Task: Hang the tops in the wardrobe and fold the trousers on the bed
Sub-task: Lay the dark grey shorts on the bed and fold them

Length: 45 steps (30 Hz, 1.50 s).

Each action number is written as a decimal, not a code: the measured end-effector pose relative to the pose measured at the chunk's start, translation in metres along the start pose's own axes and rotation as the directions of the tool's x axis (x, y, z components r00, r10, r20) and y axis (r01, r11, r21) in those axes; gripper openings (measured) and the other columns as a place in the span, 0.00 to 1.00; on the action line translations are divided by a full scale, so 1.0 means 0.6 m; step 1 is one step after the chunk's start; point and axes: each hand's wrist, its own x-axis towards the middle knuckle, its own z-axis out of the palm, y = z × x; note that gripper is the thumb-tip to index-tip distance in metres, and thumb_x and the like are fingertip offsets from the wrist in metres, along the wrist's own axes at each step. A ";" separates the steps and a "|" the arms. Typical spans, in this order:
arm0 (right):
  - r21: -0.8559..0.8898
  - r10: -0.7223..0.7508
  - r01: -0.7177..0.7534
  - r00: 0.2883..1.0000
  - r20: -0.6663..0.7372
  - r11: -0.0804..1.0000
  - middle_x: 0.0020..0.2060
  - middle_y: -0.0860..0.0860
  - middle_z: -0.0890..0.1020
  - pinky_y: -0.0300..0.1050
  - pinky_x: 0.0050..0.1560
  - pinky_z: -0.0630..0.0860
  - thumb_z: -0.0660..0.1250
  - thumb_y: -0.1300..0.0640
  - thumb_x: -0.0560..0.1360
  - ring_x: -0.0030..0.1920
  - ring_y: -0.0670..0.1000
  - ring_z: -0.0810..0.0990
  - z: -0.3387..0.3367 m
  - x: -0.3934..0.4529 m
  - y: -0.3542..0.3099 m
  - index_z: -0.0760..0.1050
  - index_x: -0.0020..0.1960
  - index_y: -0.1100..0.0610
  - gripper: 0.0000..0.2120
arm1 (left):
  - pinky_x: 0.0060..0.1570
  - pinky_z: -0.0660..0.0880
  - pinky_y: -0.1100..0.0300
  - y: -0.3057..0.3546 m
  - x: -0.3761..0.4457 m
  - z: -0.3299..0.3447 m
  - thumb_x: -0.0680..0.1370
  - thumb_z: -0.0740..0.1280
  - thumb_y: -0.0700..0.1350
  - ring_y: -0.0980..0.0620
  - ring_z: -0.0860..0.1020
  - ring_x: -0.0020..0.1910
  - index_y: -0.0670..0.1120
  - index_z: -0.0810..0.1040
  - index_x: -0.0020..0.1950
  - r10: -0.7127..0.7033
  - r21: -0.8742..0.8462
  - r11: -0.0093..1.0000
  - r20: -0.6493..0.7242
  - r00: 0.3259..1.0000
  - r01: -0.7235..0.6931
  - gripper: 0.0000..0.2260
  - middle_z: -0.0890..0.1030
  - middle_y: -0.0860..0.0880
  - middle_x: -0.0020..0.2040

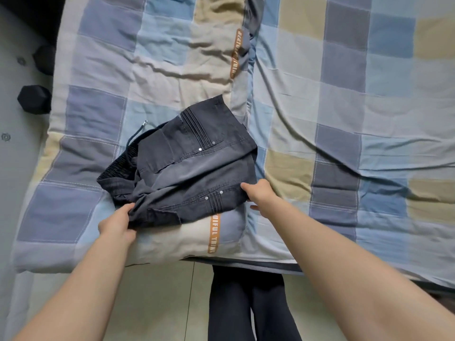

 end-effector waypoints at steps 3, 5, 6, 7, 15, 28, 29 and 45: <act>0.119 -0.053 0.042 0.994 0.092 0.992 0.49 0.55 0.80 0.43 0.39 0.77 0.58 0.60 0.80 0.44 0.52 0.78 -0.001 -0.029 -0.006 0.74 0.56 0.58 0.08 | 0.39 0.80 0.54 0.016 0.001 -0.007 0.52 0.70 0.36 0.45 0.80 0.45 0.42 0.77 0.55 -0.009 -0.059 0.998 0.065 0.998 0.013 0.30 0.80 0.42 0.52; 0.134 -0.128 0.115 0.987 0.093 0.984 0.50 0.54 0.80 0.43 0.41 0.78 0.57 0.60 0.80 0.48 0.53 0.79 -0.015 -0.058 -0.004 0.74 0.55 0.55 0.08 | 0.44 0.81 0.53 0.031 -0.032 -0.003 0.50 0.68 0.36 0.43 0.81 0.49 0.40 0.78 0.57 0.035 -0.127 0.992 0.123 0.992 -0.019 0.33 0.81 0.40 0.57; 0.115 -0.157 0.148 0.985 0.077 0.982 0.49 0.54 0.80 0.44 0.42 0.78 0.57 0.60 0.81 0.48 0.53 0.78 -0.028 -0.077 -0.003 0.73 0.54 0.55 0.07 | 0.48 0.80 0.52 0.041 -0.064 0.001 0.54 0.68 0.35 0.42 0.81 0.52 0.39 0.78 0.58 0.074 -0.171 0.984 0.154 0.985 -0.047 0.31 0.80 0.39 0.60; 0.095 -0.177 0.172 0.983 0.056 0.981 0.48 0.54 0.79 0.44 0.43 0.77 0.57 0.60 0.81 0.47 0.53 0.78 -0.041 -0.092 0.001 0.73 0.53 0.55 0.07 | 0.50 0.80 0.52 0.050 -0.099 0.006 0.58 0.67 0.35 0.42 0.81 0.54 0.40 0.77 0.59 0.112 -0.207 0.976 0.184 0.977 -0.073 0.28 0.80 0.39 0.62; -0.065 -0.093 0.093 0.996 -0.002 0.994 0.37 0.52 0.76 0.44 0.41 0.74 0.58 0.62 0.79 0.37 0.50 0.74 -0.173 -0.252 0.065 0.73 0.48 0.58 0.05 | 0.65 0.74 0.49 0.096 -0.372 0.026 0.79 0.60 0.32 0.43 0.79 0.62 0.40 0.74 0.69 0.399 -0.355 0.898 0.411 0.820 -0.259 0.18 0.78 0.39 0.64; 0.211 -0.389 0.396 0.918 -0.077 0.893 0.50 0.52 0.78 0.48 0.51 0.76 0.59 0.50 0.80 0.46 0.50 0.77 -0.281 -0.576 -0.146 0.74 0.52 0.53 0.09 | 0.48 0.78 0.66 0.143 -0.745 -0.053 0.75 0.66 0.28 0.58 0.82 0.45 0.43 0.82 0.49 0.476 -0.101 0.639 0.830 0.289 -0.762 0.12 0.85 0.52 0.42; 0.220 -0.403 0.407 0.913 -0.067 0.886 0.51 0.52 0.77 0.48 0.52 0.76 0.59 0.48 0.80 0.47 0.51 0.77 -0.284 -0.590 -0.161 0.74 0.53 0.54 0.10 | 0.47 0.78 0.68 0.146 -0.762 -0.060 0.75 0.66 0.28 0.58 0.82 0.44 0.43 0.83 0.48 0.451 -0.097 0.630 0.853 0.261 -0.771 0.12 0.85 0.52 0.42; 0.303 -0.528 0.497 0.849 0.024 0.813 0.53 0.61 0.81 0.52 0.51 0.81 0.68 0.71 0.71 0.50 0.58 0.83 -0.290 -0.707 -0.166 0.75 0.63 0.57 0.22 | 0.49 0.76 0.40 0.121 -0.800 -0.139 0.72 0.70 0.53 0.39 0.78 0.47 0.42 0.80 0.49 0.266 -0.094 0.235 0.964 -0.029 -0.967 0.15 0.79 0.42 0.44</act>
